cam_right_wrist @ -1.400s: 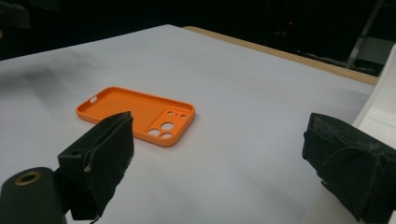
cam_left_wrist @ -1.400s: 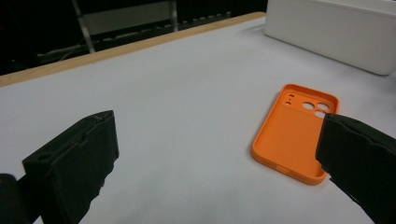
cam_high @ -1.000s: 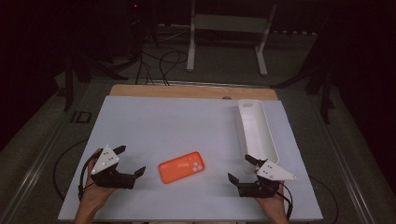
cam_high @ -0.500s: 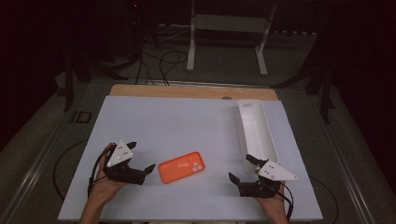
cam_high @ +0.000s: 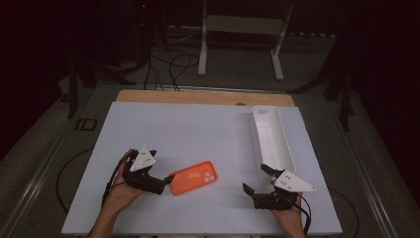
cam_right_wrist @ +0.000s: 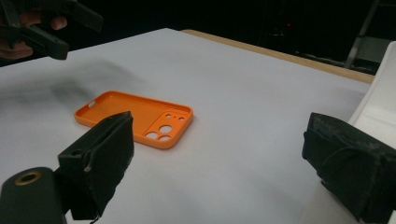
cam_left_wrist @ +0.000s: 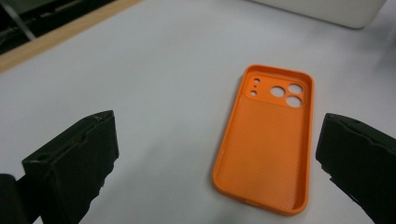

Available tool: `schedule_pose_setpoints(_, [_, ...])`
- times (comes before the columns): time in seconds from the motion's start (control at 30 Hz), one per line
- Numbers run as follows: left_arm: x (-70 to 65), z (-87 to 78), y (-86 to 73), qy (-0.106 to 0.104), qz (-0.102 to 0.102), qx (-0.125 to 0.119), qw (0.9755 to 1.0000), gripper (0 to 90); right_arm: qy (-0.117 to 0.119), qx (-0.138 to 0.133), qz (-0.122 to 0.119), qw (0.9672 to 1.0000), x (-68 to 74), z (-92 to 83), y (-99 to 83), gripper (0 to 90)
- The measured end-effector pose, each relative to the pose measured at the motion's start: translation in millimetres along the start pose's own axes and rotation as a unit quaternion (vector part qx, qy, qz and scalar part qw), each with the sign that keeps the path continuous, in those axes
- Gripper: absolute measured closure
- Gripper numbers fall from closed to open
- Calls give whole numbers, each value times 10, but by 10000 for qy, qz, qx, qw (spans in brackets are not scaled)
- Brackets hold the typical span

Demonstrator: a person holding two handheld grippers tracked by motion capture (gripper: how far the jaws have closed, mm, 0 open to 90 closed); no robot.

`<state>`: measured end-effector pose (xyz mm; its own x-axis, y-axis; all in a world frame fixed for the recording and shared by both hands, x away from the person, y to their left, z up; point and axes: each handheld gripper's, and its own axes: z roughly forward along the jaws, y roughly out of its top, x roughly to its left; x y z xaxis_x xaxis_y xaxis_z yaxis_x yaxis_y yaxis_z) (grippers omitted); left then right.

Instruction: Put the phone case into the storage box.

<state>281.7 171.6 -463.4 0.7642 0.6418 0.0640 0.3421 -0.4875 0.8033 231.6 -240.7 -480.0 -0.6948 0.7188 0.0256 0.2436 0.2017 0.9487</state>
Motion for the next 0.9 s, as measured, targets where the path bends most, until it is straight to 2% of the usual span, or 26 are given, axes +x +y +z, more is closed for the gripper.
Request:
schedule_pose_setpoints(0.3, [-63,165,41,-183,160,304,9992,2,14,9,-12,10000,5,7,0,90])
schedule_pose_setpoints(0.57, [-115,276,75,-351,312,526,9975,2,0,-7,-13,10000,3,-1,5,90])
schedule_pose_setpoints(0.9, [-151,378,94,-446,340,719,9958,2,-8,-23,-19,10000,1,-9,7,90])
